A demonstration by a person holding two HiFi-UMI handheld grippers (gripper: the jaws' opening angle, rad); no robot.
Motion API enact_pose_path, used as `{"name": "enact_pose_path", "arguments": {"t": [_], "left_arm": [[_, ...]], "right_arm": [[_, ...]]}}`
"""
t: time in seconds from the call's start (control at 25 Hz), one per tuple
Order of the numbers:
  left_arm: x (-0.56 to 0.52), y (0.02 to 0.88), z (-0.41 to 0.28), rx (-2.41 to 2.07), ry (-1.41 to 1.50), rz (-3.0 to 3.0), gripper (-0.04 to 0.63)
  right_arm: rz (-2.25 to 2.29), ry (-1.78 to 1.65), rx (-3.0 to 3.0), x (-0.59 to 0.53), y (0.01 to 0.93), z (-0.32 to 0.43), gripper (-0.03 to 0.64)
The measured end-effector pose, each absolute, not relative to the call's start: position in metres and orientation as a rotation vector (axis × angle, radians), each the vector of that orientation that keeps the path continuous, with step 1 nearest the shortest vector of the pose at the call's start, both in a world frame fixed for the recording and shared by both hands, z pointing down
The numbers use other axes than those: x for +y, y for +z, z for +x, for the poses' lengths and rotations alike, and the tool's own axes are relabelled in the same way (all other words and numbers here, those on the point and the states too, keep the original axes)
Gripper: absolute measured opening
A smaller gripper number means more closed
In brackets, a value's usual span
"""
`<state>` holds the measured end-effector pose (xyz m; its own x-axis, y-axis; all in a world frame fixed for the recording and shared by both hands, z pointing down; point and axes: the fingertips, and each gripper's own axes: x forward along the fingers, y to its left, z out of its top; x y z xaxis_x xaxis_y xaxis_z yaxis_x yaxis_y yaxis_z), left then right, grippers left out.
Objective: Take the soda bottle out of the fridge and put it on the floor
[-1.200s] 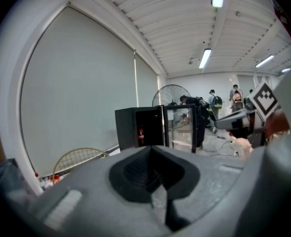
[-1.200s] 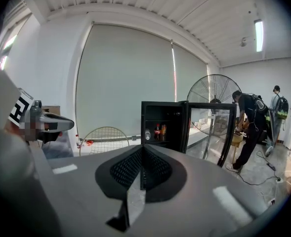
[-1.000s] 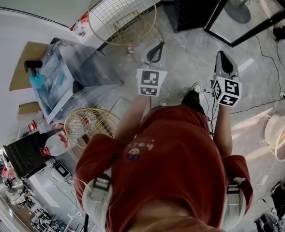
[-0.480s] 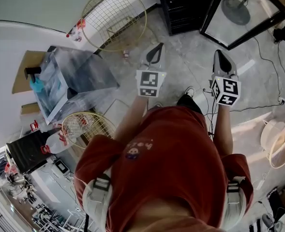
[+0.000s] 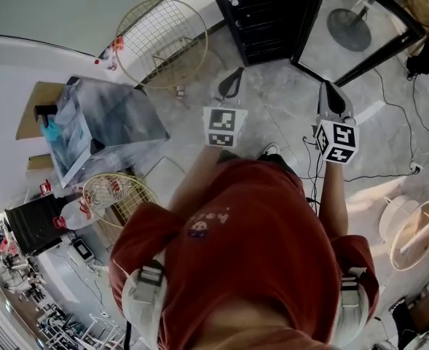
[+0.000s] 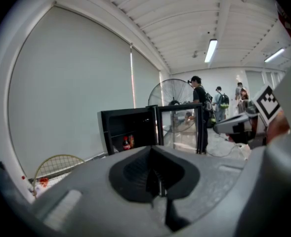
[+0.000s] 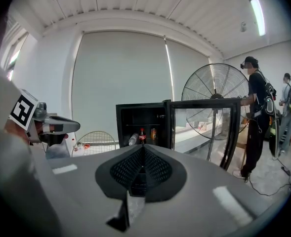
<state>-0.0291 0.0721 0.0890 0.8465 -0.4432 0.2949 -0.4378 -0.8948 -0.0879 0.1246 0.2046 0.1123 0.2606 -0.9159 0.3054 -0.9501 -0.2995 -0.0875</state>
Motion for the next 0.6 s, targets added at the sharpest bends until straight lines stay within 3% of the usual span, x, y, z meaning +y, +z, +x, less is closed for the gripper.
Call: {"name": "enact_pose_path", "arguments": {"t": [0.6], "left_arm": [[0.031, 0.12, 0.026, 0.702, -0.513, -3.056, 0.0]], "right_arm": [[2.378, 0.504, -1.807, 0.157, 0.138, 0.166, 0.0]]}}
